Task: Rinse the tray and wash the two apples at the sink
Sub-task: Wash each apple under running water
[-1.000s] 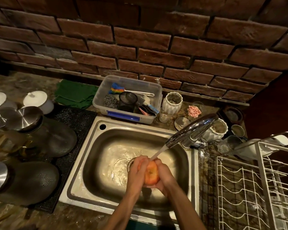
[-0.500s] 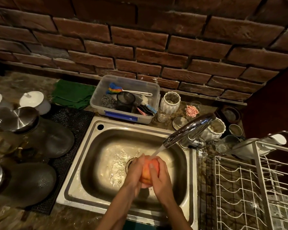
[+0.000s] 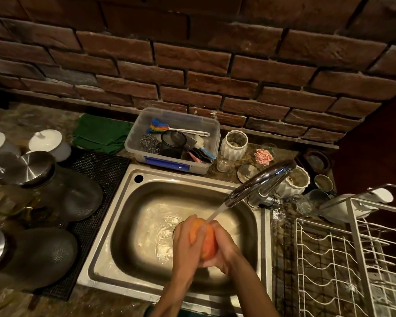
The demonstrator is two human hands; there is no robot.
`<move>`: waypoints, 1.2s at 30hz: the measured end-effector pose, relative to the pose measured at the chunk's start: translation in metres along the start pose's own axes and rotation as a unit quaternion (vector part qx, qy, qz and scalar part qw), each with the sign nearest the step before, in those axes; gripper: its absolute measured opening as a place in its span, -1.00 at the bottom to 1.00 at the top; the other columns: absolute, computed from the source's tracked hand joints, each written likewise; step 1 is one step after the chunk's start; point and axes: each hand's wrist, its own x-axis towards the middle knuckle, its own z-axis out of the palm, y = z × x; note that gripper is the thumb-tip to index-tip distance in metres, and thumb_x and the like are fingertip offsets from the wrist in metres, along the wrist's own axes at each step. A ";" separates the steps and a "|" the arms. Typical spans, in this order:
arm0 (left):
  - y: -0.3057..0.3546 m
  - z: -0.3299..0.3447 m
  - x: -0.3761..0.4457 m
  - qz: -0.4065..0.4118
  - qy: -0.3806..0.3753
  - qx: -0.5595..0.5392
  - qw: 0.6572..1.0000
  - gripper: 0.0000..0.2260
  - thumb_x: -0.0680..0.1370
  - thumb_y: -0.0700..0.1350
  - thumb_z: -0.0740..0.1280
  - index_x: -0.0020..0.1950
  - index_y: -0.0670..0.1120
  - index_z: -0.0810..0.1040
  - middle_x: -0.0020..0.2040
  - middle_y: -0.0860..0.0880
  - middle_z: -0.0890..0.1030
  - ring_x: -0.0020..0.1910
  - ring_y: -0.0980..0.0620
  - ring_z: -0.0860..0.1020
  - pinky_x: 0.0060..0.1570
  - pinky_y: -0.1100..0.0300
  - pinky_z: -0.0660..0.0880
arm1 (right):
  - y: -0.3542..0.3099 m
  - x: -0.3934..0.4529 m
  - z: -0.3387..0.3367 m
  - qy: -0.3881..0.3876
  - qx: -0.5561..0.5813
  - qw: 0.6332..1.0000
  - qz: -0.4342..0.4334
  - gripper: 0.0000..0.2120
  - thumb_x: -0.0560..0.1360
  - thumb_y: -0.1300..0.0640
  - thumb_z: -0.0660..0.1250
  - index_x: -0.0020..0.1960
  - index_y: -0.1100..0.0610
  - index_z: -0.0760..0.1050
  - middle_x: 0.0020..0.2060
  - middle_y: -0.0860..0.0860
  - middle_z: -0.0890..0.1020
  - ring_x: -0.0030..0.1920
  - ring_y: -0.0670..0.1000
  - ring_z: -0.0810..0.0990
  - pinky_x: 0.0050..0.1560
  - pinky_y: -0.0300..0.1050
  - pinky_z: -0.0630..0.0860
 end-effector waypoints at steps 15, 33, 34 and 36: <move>0.024 -0.013 0.014 -0.311 -0.130 -0.241 0.910 -0.58 0.59 0.24 0.24 0.20 -0.04 0.60 0.08 -0.23 0.70 0.04 -0.22 0.69 -0.18 -0.10 0.65 | 0.043 -0.006 -0.009 0.100 -0.383 0.813 -0.427 -0.67 0.65 -0.06 0.13 0.40 -0.05 0.31 0.32 -0.15 0.25 0.33 -0.11 0.34 0.30 -0.22 0.45; -0.002 0.001 0.007 -0.097 0.007 -0.144 0.985 -0.55 0.48 0.25 0.31 0.32 0.12 0.45 0.29 -0.05 0.50 0.17 -0.01 0.57 -0.04 0.13 0.63 | 0.011 -0.001 -0.002 0.072 -0.028 0.982 -0.171 -0.77 0.61 0.05 0.28 0.10 0.21 0.53 0.03 0.15 0.65 0.01 0.11 0.64 0.03 0.26 0.62; -0.003 0.001 0.010 -0.130 0.025 -0.174 0.976 -0.59 0.52 0.23 0.30 0.29 0.07 0.45 0.24 -0.09 0.53 0.13 -0.09 0.59 -0.04 -0.01 0.66 | 0.023 0.001 -0.002 0.096 -0.021 0.975 -0.198 -0.75 0.60 0.00 0.30 0.09 0.19 0.48 0.05 0.11 0.62 0.03 0.09 0.62 0.11 0.29 0.59; -0.004 -0.002 0.017 -0.195 0.017 -0.213 0.957 -0.60 0.59 0.22 0.23 0.29 0.00 0.45 0.19 -0.17 0.57 0.09 -0.20 0.62 -0.04 -0.16 0.67 | 0.044 0.000 -0.006 0.112 -0.047 0.963 -0.242 -0.65 0.50 -0.12 0.36 0.11 0.09 0.41 0.07 0.00 0.57 0.08 0.02 0.61 0.13 0.13 0.64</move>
